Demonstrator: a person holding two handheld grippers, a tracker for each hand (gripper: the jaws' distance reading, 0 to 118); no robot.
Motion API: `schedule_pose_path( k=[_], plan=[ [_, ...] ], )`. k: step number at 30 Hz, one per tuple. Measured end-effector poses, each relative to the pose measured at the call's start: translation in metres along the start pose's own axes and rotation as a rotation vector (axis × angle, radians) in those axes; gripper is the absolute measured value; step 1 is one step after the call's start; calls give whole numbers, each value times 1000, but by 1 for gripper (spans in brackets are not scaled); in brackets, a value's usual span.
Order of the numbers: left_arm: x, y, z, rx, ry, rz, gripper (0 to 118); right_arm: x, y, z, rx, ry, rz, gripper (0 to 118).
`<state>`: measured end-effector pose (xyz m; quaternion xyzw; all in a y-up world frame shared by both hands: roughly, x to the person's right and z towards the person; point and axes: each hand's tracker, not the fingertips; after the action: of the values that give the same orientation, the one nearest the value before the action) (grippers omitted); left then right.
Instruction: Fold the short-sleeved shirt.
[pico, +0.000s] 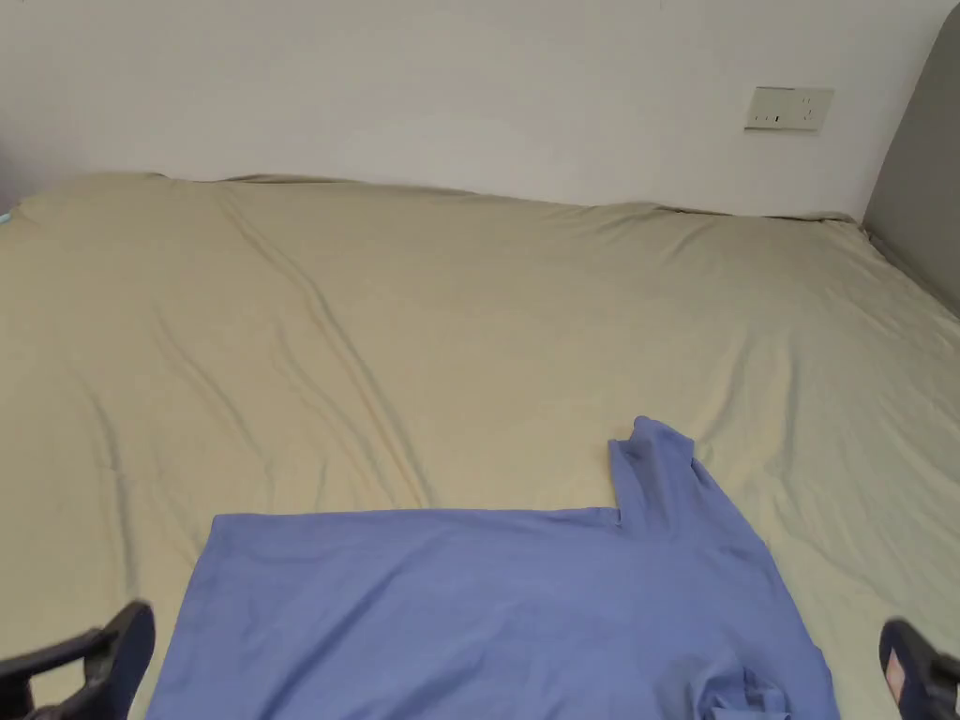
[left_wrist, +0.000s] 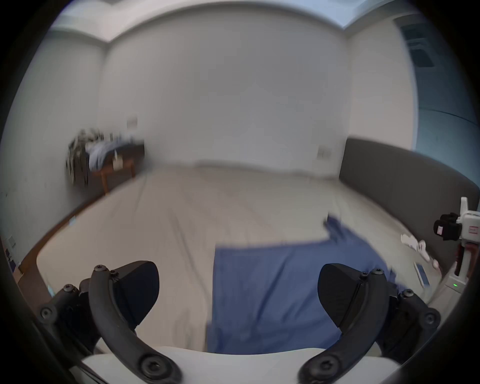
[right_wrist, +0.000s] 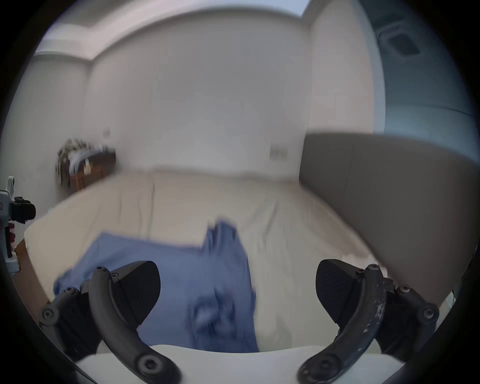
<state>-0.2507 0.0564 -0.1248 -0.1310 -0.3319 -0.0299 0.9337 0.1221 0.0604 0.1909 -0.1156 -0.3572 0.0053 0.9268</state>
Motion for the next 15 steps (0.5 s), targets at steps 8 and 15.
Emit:
schedule_pose_path(
  k=[8, 15],
  plan=[
    [42, -26, -18, 176, 30, 57, 1, -54, -17, -13, 165, -18, -49, 3],
    [19, 11, -89, 14, 0, 57, 2, -52, -22, -42, 46, 35, -38, 3]
  ],
)
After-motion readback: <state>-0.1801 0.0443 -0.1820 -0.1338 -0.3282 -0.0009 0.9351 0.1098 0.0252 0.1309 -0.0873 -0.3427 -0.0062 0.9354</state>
